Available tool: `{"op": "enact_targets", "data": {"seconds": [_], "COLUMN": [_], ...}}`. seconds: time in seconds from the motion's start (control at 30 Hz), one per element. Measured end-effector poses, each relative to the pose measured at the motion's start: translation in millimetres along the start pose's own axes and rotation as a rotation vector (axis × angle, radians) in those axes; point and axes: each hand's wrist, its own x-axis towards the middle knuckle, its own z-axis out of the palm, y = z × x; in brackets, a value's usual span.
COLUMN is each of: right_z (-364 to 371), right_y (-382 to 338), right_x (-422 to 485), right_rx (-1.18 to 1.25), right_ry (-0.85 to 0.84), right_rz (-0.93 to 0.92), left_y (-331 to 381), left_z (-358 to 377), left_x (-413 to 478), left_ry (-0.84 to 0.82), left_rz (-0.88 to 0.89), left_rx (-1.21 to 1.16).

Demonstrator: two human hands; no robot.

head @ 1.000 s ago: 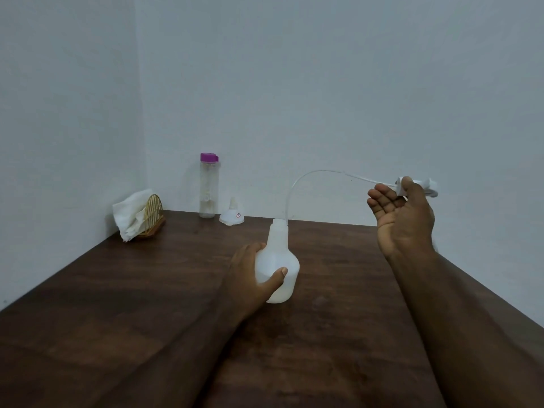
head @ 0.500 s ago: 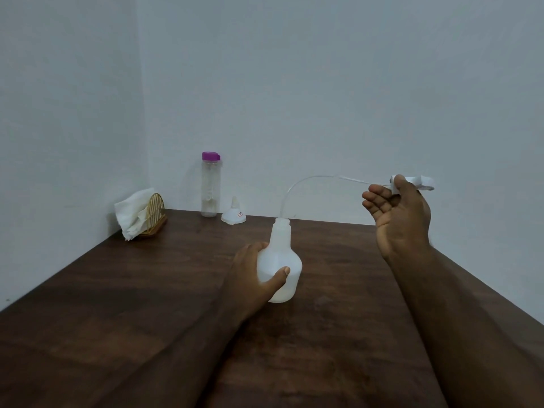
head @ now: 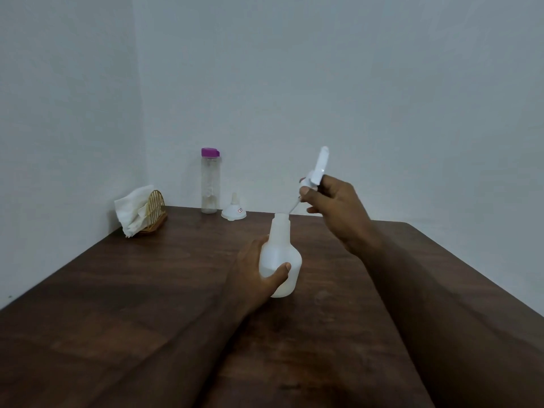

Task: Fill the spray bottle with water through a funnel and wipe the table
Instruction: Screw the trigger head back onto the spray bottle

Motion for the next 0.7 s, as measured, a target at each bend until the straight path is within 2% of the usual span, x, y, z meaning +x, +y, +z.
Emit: {"op": "enact_targets", "data": {"seconds": [0.13,0.33,0.47,0.57,0.7], "right_z": [15,25,30,37,47], "right_y": [7,21,26,27,38], "right_x": [5,2,-2,-3,-10], "right_rx": [-0.167,-0.179,-0.102,-0.161,-0.089], "right_ry": [-0.117,-0.186,-0.183,-0.175,-0.059], "right_rz": [0.017,0.081,0.106,0.075,0.074], "left_y": [0,-2,-2,2,3], "left_z": [0,1,2,3,6], "left_x": [1,3,3,3,6], "left_ry": [-0.003,-0.019,-0.010,-0.032,-0.001], "left_rz": [-0.009,-0.020,-0.016,-0.033,-0.029], "left_rx": [0.005,0.024,0.016,0.007,-0.016]}}
